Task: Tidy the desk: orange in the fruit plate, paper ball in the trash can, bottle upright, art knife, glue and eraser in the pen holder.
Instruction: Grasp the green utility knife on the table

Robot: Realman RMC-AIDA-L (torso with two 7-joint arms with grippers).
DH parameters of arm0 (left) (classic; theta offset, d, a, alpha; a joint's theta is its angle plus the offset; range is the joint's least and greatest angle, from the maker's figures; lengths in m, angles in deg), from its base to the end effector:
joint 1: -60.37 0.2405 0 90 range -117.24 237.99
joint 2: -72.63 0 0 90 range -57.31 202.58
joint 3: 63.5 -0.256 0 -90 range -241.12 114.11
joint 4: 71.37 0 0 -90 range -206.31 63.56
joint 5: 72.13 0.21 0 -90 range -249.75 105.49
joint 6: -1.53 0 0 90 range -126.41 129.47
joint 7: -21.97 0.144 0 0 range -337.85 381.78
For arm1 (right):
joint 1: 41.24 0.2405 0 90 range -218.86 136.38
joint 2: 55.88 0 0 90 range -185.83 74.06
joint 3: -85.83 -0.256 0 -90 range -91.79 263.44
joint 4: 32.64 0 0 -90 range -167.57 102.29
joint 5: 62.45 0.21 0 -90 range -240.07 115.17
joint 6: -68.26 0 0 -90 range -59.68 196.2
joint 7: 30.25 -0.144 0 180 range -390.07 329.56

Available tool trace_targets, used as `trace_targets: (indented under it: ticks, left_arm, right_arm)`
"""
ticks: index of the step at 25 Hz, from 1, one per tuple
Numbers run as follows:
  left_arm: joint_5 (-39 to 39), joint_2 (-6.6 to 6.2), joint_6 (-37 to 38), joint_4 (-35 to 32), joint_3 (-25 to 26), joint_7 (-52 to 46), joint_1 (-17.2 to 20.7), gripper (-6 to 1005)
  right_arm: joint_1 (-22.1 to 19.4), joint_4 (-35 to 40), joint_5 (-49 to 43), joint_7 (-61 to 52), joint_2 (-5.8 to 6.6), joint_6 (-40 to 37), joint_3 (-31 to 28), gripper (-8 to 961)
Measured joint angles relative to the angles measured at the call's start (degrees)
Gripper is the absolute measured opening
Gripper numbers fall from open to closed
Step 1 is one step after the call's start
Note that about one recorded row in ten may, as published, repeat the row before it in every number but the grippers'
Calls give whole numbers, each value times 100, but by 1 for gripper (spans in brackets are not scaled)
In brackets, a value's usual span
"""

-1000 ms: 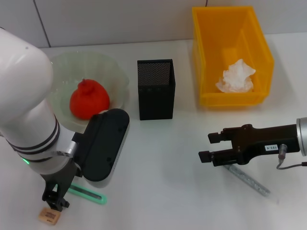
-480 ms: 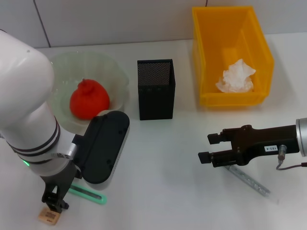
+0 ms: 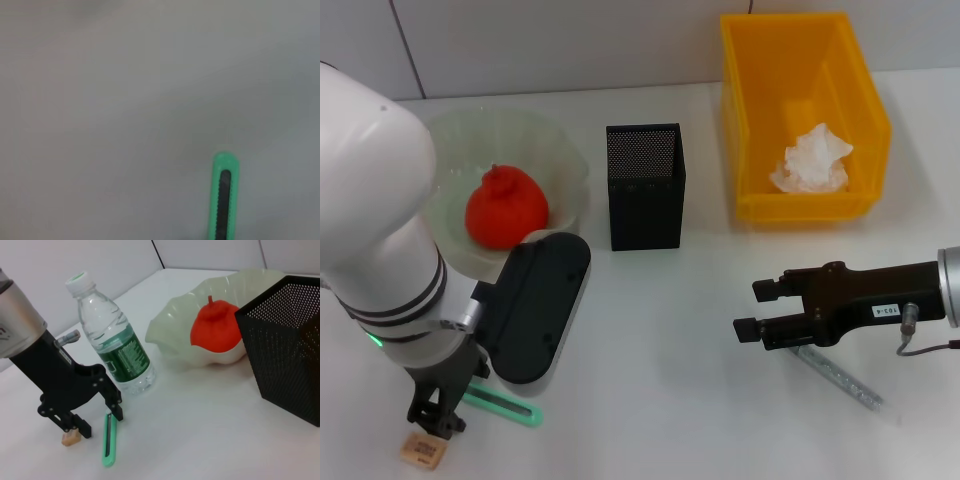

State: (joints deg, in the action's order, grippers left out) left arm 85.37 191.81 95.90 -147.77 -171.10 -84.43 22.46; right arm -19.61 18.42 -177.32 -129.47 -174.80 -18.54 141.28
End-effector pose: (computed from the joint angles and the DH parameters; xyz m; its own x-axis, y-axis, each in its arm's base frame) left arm -0.1736 0.3101 -0.0586 0.5981 -0.3794 -0.7060 -0.3090 -0.9219 0.2336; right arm 0.2761 0.3057 -0.0010 0.7567 -0.5593 -0.3386 -0.6158 -0.7837 -0.0815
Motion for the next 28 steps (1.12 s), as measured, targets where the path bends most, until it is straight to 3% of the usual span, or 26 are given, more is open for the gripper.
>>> trace_targets:
  ticks: [7, 28]
  left_arm:
    - [33, 0, -162, 10, -102, -8, 24, 583]
    - [51, 0, -104, 73, -112, -67, -32, 458]
  right_arm:
    - [7, 0, 0, 6, 0, -13, -8, 766]
    - [17, 0, 0, 8, 0, -13, -17, 767]
